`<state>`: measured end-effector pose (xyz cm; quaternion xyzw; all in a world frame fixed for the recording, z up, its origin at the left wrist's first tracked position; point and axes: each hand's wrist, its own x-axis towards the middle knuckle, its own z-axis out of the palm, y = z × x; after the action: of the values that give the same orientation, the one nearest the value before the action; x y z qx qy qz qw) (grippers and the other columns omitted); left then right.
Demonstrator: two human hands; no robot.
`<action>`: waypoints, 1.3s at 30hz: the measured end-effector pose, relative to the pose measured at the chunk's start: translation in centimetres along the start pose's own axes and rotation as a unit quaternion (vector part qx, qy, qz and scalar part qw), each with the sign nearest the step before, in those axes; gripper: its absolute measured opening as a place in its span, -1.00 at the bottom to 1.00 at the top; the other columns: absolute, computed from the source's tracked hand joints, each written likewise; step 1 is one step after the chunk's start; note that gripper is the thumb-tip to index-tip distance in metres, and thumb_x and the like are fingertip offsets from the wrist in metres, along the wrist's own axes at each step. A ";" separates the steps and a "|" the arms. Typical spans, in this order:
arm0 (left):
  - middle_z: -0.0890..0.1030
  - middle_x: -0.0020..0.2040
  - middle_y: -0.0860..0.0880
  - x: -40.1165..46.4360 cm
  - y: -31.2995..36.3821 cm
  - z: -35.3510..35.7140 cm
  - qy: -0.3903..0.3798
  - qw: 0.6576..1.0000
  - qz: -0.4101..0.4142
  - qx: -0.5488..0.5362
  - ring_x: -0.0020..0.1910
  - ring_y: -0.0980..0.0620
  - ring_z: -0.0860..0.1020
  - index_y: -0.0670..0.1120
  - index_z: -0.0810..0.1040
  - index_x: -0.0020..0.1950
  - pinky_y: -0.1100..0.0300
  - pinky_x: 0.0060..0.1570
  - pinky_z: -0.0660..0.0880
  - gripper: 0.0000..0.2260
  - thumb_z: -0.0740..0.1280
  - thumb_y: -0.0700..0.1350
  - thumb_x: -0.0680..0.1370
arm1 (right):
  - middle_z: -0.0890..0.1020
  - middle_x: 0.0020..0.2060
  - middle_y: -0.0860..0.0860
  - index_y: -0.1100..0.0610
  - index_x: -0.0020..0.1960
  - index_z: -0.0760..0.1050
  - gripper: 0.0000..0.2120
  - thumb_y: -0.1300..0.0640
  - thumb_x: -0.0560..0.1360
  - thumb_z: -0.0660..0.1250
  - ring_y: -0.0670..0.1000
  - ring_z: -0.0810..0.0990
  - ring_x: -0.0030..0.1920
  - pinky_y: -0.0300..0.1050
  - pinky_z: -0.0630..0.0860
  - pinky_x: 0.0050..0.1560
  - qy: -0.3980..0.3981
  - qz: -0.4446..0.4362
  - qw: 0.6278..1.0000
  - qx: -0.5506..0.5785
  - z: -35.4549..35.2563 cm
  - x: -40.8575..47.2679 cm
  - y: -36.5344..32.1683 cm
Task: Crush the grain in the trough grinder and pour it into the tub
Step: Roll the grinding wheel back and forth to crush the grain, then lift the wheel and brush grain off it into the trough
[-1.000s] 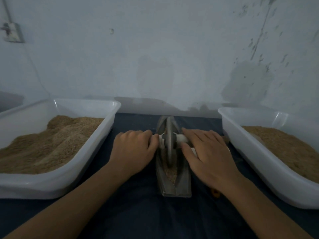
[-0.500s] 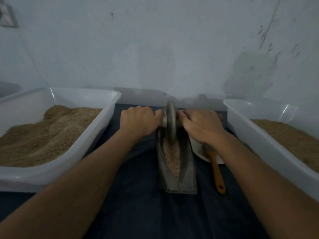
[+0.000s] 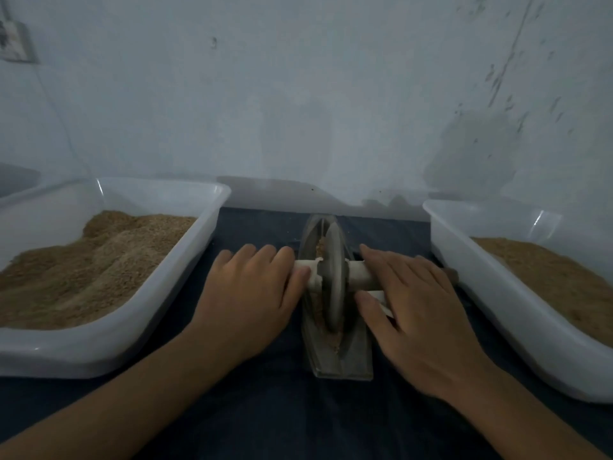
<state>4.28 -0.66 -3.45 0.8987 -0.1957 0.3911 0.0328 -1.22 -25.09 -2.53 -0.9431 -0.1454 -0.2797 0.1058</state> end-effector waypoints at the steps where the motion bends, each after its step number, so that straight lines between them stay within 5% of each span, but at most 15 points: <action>1: 0.34 -0.34 0.11 0.5 0.0 0.3 -0.002 1.000 -0.007 -0.001 -0.38 0.06 0.30 0.10 0.27 -0.20 0.08 -0.28 0.21 -0.66 -0.03 0.17 0.72 | 0.44 0.43 -0.22 -0.10 0.59 0.26 -0.37 -0.36 0.64 -0.11 -0.17 0.35 0.42 0.04 0.20 0.55 -0.004 0.004 1.000 -0.001 0.1 0.4 0.1; 8: 0.30 -0.52 0.10 4.1 0.0 3.2 -0.017 0.995 -0.101 0.014 -0.57 0.09 0.27 0.03 0.40 -0.39 0.22 -0.48 0.17 -0.51 -0.02 0.18 0.64 | 0.59 0.26 -0.15 -0.10 0.42 0.45 -0.41 -0.32 0.64 -0.14 -0.06 0.49 0.30 -0.01 0.20 0.47 -0.054 0.045 0.998 0.001 1.8 6.7 0.8; 12: 0.24 -0.59 0.11 4.3 -0.3 4.1 -0.002 0.990 -0.138 -0.009 -0.61 0.18 0.16 0.02 0.36 -0.51 0.31 -0.47 0.06 -0.45 0.03 0.23 0.62 | 0.54 0.36 -0.17 -0.10 0.47 0.45 -0.51 -0.20 0.69 -0.05 -0.13 0.40 0.42 -0.05 0.23 0.48 -0.070 0.016 0.992 0.106 0.1 6.9 1.7; 14: 0.30 -0.58 0.10 4.1 -0.5 4.4 -0.004 0.990 -0.143 -0.014 -0.61 0.12 0.25 0.03 0.37 -0.50 0.30 -0.47 0.12 -0.43 0.00 0.26 0.62 | 0.53 0.33 -0.20 -0.07 0.46 0.47 -0.57 -0.12 0.69 0.05 -0.15 0.39 0.41 -0.08 0.26 0.43 0.000 -0.010 0.996 0.090 -1.4 5.6 2.3; 18: 0.44 -0.49 0.04 4.0 -0.4 4.8 -0.014 0.979 -0.195 -0.056 -0.48 -0.05 0.48 -0.03 0.42 -0.47 0.21 -0.42 0.26 -0.36 -0.08 0.32 0.60 | 0.51 -0.09 -0.21 -0.03 0.15 0.58 -0.77 0.02 0.67 0.16 -0.07 0.48 -0.04 -0.02 0.43 -0.02 0.132 -0.067 0.989 -0.002 -5.1 2.1 3.5; 22: 0.50 -0.49 0.00 4.2 -0.3 4.4 -0.016 0.950 -0.272 -0.155 -0.46 -0.06 0.51 -0.09 0.44 -0.49 0.16 -0.35 0.38 -0.33 0.03 0.34 0.61 | 0.54 -0.15 -0.22 -0.13 0.08 0.55 -0.87 0.08 0.59 0.29 -0.15 0.52 -0.15 -0.05 0.53 -0.15 -0.055 -0.124 0.988 -0.067 -6.5 -1.3 4.5; 26: 0.51 -0.50 -0.02 4.3 0.0 4.0 0.006 0.929 -0.308 -0.205 -0.47 -0.06 0.51 -0.12 0.41 -0.49 0.16 -0.35 0.34 -0.33 0.03 0.35 0.59 | 0.50 -0.06 -0.16 -0.10 0.17 0.60 -0.32 0.25 0.11 0.66 -0.05 0.56 -0.25 -0.18 0.37 -0.31 -0.163 -0.176 0.951 -0.193 -4.5 -2.8 5.1; 33: 0.51 -0.49 0.01 3.4 -0.4 4.0 0.019 0.890 -0.350 -0.290 -0.42 -0.04 0.53 -0.08 0.46 -0.47 0.13 -0.32 0.33 -0.35 0.02 0.36 0.57 | 0.46 -0.11 -0.16 -0.13 -0.01 0.43 -0.62 0.11 0.32 0.54 -0.12 0.36 -0.13 -0.19 0.33 -0.23 -0.135 -0.244 0.947 -0.161 -2.6 -2.4 5.1; 39: 0.56 -0.38 -0.07 3.3 -1.0 4.0 0.025 0.856 -0.400 -0.326 -0.31 -0.11 0.55 -0.09 0.49 -0.40 0.08 -0.26 0.36 -0.37 -0.01 0.35 0.55 | 0.60 -0.01 0.00 0.10 0.11 0.58 -0.84 0.19 0.54 0.33 0.04 0.55 -0.11 0.00 0.57 -0.20 -0.057 -0.206 0.971 -0.106 -2.6 -1.6 4.0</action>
<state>9.47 -1.62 -3.78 0.8272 0.0651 0.2803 0.4826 -2.43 -29.87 -1.74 -0.9129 -0.3122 -0.2552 -0.0630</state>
